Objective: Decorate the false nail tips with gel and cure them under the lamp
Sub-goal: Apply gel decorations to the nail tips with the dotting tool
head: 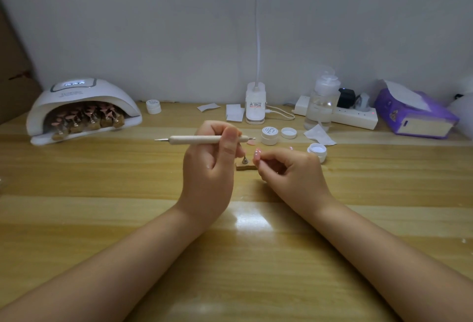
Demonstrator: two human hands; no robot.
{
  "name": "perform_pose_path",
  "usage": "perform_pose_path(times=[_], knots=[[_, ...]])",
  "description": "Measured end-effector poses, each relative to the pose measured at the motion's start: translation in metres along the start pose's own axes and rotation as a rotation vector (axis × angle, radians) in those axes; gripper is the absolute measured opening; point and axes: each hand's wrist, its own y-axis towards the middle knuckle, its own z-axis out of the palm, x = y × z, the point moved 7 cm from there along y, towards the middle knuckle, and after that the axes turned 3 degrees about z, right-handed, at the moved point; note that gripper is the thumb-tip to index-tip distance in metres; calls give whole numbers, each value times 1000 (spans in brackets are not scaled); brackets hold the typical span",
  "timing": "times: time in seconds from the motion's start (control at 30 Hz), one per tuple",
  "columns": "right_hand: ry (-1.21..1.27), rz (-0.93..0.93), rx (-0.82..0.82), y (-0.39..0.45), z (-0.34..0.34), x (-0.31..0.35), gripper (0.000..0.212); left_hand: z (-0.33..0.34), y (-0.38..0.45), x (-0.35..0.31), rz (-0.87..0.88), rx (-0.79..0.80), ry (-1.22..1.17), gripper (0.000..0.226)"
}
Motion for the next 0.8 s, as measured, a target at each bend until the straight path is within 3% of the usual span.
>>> perform_pose_path(times=[0.8], knots=[[-13,-15,-24,-1,-1,0,8,6,-10,20,-84,113,169,17]])
